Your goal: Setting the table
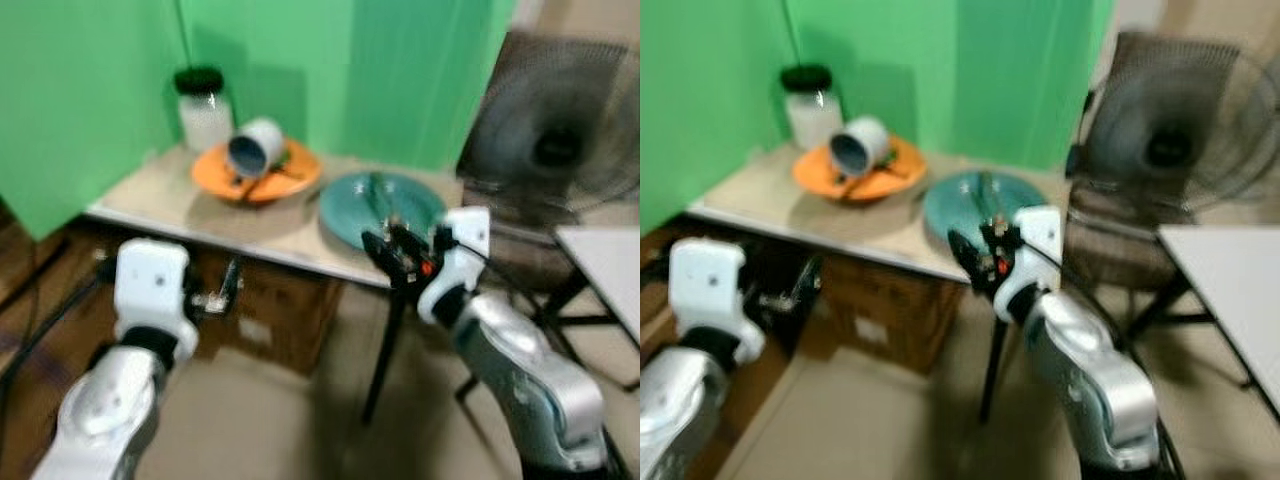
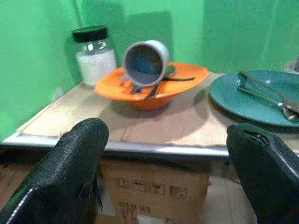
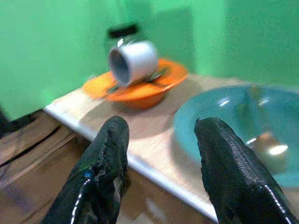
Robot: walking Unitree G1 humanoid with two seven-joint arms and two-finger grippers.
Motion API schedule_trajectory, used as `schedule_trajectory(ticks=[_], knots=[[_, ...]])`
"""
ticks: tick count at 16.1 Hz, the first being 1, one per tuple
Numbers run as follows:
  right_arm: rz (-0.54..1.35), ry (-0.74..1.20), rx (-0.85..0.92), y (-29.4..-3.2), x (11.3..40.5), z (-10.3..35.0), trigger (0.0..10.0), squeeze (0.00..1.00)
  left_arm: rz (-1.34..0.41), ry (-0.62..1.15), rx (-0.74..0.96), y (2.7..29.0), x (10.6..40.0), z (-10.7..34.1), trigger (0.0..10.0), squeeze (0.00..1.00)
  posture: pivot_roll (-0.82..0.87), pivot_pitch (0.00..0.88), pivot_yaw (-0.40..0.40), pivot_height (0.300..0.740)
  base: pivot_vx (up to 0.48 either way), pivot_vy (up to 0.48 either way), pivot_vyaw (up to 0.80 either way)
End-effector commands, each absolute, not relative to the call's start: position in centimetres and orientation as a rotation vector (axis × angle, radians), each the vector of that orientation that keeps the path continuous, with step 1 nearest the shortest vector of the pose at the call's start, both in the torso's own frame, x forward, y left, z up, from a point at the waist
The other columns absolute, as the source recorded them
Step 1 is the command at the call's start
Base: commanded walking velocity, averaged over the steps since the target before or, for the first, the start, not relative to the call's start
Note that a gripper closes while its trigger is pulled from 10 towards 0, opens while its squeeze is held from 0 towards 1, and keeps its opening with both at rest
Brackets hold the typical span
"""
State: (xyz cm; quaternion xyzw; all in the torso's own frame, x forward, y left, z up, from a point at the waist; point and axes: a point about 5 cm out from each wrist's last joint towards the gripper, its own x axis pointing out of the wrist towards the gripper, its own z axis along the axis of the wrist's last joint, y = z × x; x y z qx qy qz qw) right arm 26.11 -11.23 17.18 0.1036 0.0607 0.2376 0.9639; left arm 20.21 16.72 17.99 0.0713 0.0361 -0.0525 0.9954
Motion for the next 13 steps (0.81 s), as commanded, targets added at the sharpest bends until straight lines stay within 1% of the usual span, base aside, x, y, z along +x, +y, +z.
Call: schedule_trajectory(ticks=[1,5,9,11,13], knots=[[0.457,0.097,0.199,-12.0,26.4,17.7,10.0,0.0,-0.131,0.063,0.138,16.2,20.4,18.2,10.0,0.0,0.05,0.01,0.023,0.74,0.292,0.0,0.0],[0.438,0.094,0.2,-12.2,26.8,17.9,10.0,0.0,-0.153,0.067,0.142,16.2,20.4,18.1,10.0,0.0,0.05,0.015,0.011,0.74,0.287,0.0,0.0],[0.414,0.117,0.195,-12.7,26.6,17.1,10.0,0.0,-0.195,0.068,0.157,16.2,20.5,17.9,10.0,0.0,0.03,0.019,0.012,0.74,0.289,0.0,0.0],[0.401,0.12,0.179,-12.7,26.7,17.1,10.0,0.0,-0.261,0.072,0.145,15.7,20.3,17.6,10.0,0.0,0.01,0.004,0.013,0.74,0.0,0.0,0.0],[0.371,0.143,0.115,-12.8,27.9,17.7,10.0,0.0,-0.342,0.081,0.169,14.9,20.4,17.4,10.0,0.0,0.0,0.0,0.009,0.74,0.0,0.0,0.0]])
